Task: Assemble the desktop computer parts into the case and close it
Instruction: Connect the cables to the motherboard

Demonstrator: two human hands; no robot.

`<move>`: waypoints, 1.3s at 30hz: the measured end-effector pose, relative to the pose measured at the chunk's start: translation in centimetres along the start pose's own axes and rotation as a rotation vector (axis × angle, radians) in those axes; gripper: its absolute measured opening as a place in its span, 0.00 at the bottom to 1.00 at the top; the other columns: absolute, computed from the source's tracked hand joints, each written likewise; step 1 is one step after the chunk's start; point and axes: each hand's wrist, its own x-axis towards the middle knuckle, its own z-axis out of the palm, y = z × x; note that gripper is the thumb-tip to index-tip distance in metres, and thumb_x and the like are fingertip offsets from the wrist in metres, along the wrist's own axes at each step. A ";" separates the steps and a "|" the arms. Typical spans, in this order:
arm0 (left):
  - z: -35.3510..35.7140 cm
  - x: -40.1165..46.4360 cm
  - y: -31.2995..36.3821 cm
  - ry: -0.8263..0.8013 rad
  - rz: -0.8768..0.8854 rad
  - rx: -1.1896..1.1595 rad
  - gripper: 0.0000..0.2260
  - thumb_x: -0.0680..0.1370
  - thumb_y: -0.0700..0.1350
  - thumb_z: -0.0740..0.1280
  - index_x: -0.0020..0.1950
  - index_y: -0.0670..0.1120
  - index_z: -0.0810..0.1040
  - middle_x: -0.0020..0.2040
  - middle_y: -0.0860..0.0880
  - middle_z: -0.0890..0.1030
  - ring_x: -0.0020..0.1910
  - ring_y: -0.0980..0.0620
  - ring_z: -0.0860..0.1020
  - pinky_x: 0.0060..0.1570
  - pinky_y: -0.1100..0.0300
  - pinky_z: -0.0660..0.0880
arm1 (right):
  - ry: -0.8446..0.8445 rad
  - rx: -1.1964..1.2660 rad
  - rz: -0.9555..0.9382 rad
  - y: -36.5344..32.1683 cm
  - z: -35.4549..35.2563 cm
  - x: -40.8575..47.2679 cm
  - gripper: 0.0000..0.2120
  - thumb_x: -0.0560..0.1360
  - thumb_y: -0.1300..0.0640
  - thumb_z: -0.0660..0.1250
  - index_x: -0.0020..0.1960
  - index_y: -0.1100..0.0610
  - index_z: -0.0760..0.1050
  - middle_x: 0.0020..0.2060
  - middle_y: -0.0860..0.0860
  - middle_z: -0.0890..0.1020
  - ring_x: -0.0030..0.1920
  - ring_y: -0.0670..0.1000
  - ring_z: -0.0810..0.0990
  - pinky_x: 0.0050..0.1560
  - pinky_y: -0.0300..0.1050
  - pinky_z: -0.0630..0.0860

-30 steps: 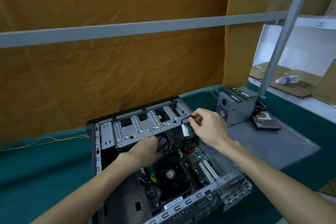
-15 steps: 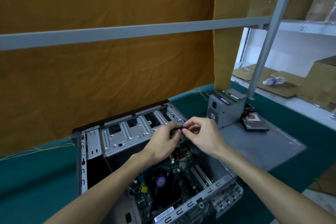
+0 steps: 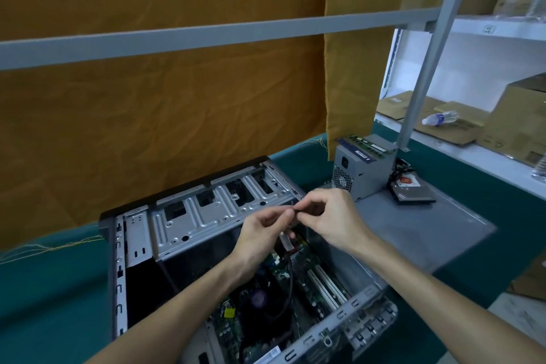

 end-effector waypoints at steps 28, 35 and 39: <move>-0.6 0.4 0.6 -0.297 -0.230 -0.444 0.15 0.82 0.45 0.64 0.66 0.45 0.82 0.54 0.50 0.84 0.43 0.57 0.77 0.51 0.63 0.72 | -0.068 0.441 0.084 0.0 -0.4 0.5 0.11 0.72 0.45 0.76 0.53 0.47 0.82 0.39 0.51 0.87 0.41 0.50 0.86 0.45 0.39 0.79; -0.7 0.4 0.3 -0.297 -0.279 -0.471 0.14 0.82 0.47 0.65 0.66 0.47 0.82 0.51 0.52 0.84 0.41 0.56 0.75 0.52 0.62 0.70 | -0.134 0.465 0.087 0.3 -0.6 0.5 0.08 0.76 0.55 0.75 0.54 0.51 0.82 0.40 0.53 0.87 0.44 0.51 0.86 0.49 0.40 0.80; -1.0 0.9 -0.4 -0.282 -0.284 -0.547 0.13 0.81 0.45 0.66 0.62 0.44 0.85 0.49 0.50 0.84 0.41 0.55 0.78 0.54 0.60 0.76 | -0.078 0.539 0.160 0.7 -0.6 0.6 0.07 0.80 0.65 0.66 0.54 0.57 0.81 0.40 0.55 0.86 0.41 0.49 0.83 0.44 0.39 0.79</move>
